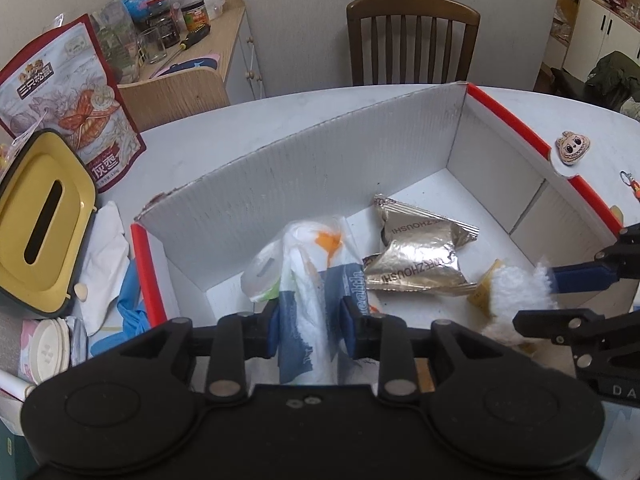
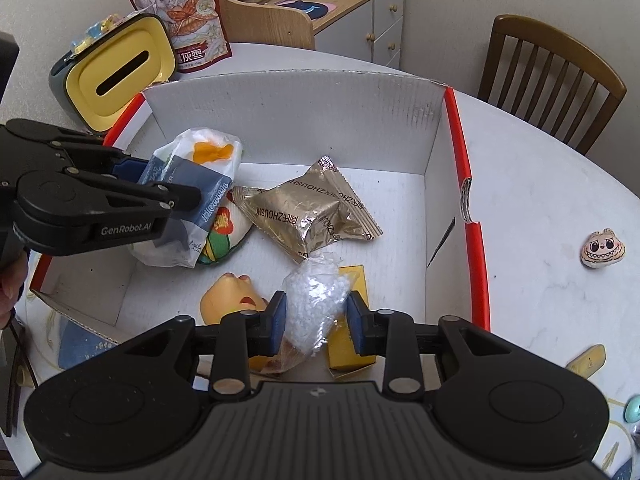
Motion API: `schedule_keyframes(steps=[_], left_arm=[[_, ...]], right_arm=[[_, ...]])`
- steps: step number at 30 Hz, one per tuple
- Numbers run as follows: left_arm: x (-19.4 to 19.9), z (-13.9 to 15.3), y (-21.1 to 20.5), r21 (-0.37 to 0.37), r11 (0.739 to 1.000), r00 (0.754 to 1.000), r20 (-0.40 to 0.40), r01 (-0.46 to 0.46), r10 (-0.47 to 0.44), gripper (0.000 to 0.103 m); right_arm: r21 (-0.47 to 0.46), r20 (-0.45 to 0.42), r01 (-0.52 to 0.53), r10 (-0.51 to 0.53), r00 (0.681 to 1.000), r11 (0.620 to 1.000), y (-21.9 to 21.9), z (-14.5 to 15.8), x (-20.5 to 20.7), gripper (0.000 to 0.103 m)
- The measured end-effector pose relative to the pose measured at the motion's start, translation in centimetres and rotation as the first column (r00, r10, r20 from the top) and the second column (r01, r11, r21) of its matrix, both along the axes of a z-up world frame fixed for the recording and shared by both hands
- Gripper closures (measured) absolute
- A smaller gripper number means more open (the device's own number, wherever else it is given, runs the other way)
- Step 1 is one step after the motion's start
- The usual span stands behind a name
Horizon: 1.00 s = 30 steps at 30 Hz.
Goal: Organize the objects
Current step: 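Open both tools to release the plastic bag and bead bag in the box, then withdraw both tools from the box back toward the remaining items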
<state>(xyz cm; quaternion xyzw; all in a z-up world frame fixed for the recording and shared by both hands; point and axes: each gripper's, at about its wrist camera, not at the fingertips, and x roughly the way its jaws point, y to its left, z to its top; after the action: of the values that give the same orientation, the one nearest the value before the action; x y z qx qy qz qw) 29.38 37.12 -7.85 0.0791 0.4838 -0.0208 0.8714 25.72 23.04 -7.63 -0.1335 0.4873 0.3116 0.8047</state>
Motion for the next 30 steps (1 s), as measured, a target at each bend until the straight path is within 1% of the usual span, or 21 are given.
schedule_keyframes(steps=[1,2,3,6,10,12,14,22,24,26,30], left_arm=[[-0.1,0.1,-0.1,-0.002,1.0,1.0,0.001,0.003,-0.003,0.066],[-0.2,0.1,-0.2,-0.008,1.0,1.0,0.001,0.004,-0.004,0.061],[-0.3,0.2,-0.2,-0.014,1.0,1.0,0.001,0.005,-0.005,0.056],[-0.6,0.4,-0.6,-0.021,1.0,1.0,0.005,0.01,-0.01,0.049],[-1.2,1.1,-0.9,-0.035,0.999,1.0,0.02,0.017,-0.017,0.044],[-1.6,1.6,-1.2,-0.04,0.999,0.999,0.034,0.018,-0.017,0.037],[-2.0,2.1,-1.3,-0.05,0.999,0.999,0.046,0.019,-0.017,0.037],[-4.0,4.3,-2.0,-0.08,0.997,0.996,0.093,0.023,-0.015,0.033],[-4.6,4.9,-2.2,-0.089,0.996,0.994,0.106,0.022,-0.013,0.032],[-5.2,5.4,-2.5,-0.097,0.995,0.993,0.117,0.02,-0.009,0.031],[-6.6,6.4,-3.3,-0.119,0.993,0.991,0.133,0.009,0.007,0.03]], right_arm=[[0.005,0.004,-0.001,0.001,1.0,1.0,-0.1,0.1,-0.1,0.061],[0.01,0.009,-0.001,0.001,1.0,1.0,-0.2,0.3,-0.2,0.058],[0.016,0.01,0.0,0.0,1.0,1.0,-0.2,0.4,-0.2,0.058],[0.037,0.008,0.011,-0.011,1.0,0.999,-0.6,0.9,-0.3,0.057],[0.062,0.017,0.017,-0.018,1.0,0.998,-1.2,1.8,-0.8,0.056],[0.079,0.022,0.022,-0.024,0.999,0.997,-1.6,2.4,-1.1,0.054],[0.097,0.025,0.025,-0.027,0.999,0.995,-2.0,3.0,-1.3,0.052],[0.157,0.044,0.034,-0.042,0.998,0.987,-4.1,5.2,-2.3,0.052],[0.175,0.051,0.029,-0.039,0.998,0.984,-4.8,5.9,-2.8,0.051],[0.191,0.061,0.024,-0.037,0.997,0.981,-5.5,6.5,-3.2,0.049],[0.225,0.077,0.008,-0.026,0.997,0.974,-7.1,7.9,-4.1,0.048]])
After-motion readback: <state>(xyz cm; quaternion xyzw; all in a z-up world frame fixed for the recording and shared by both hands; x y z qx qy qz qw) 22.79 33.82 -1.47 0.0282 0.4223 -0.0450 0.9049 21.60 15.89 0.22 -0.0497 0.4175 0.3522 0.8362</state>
